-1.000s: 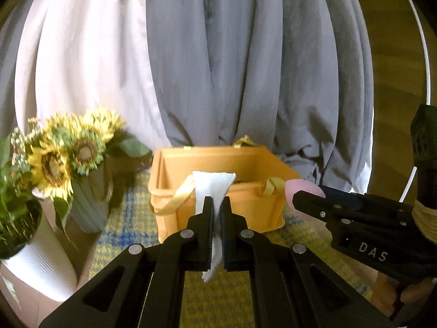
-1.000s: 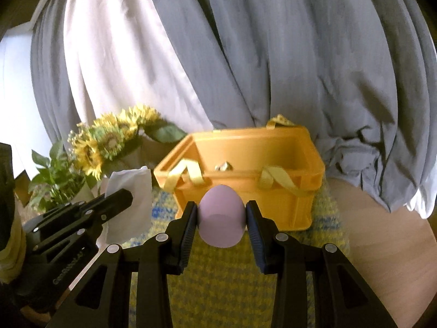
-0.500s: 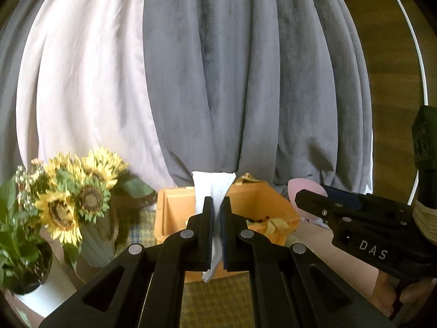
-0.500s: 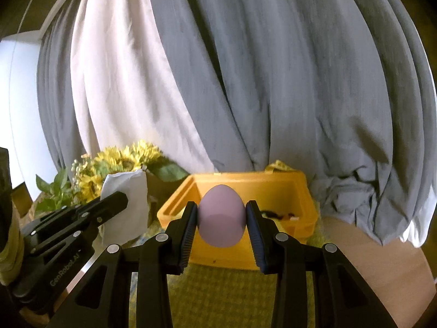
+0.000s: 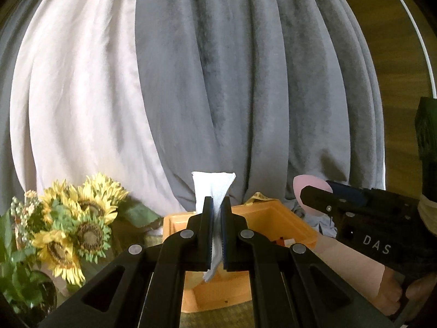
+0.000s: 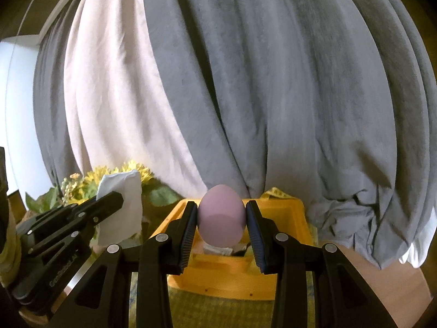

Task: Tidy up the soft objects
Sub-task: 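Lift and carry the white cloth and pink sponge over the orange crate, then open both tools to drop the cloth and sponge into the crate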

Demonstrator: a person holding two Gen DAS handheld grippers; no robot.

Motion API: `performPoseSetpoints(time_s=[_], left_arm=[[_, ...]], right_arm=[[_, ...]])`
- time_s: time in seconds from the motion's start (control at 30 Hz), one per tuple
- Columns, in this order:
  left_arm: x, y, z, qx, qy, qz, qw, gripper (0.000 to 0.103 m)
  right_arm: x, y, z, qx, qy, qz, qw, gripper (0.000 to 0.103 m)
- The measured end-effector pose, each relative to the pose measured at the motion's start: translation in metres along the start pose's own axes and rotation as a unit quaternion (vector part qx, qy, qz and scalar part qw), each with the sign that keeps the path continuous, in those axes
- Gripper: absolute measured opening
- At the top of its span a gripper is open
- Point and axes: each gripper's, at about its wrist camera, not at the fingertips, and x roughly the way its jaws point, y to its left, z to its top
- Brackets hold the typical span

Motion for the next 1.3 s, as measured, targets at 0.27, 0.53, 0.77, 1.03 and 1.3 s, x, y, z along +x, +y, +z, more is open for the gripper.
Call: performPoseSetpoints(time_s=[0.27, 0.53, 0.77, 1.03, 1.3], left_arm=[[0.035, 0.009, 0.004, 0.002, 0.013, 0.003, 0.9999, 0.007], [0.07, 0.016, 0.003, 0.01, 0.03, 0.015, 0.9994, 0.007], [0.107, 0.021, -0.003, 0.014, 0.06, 0.016, 0.998, 0.007], [0.152, 0.025, -0.019, 0.024, 0.11, 0.01, 0.9935, 0.007], [0.186, 0.025, -0.038, 0.043, 0.164, 0.011, 0.9854, 0.007]], right_arm=[[0.034, -0.007, 0.011, 0.006, 0.013, 0.002, 1.0, 0.038], [0.069, -0.014, 0.016, 0.004, 0.032, -0.004, 0.999, 0.038], [0.106, -0.021, 0.015, 0.001, 0.063, -0.006, 0.998, 0.038], [0.154, -0.031, 0.003, 0.0, 0.124, -0.007, 0.992, 0.038], [0.195, -0.036, -0.014, 0.0, 0.196, 0.002, 0.981, 0.038]])
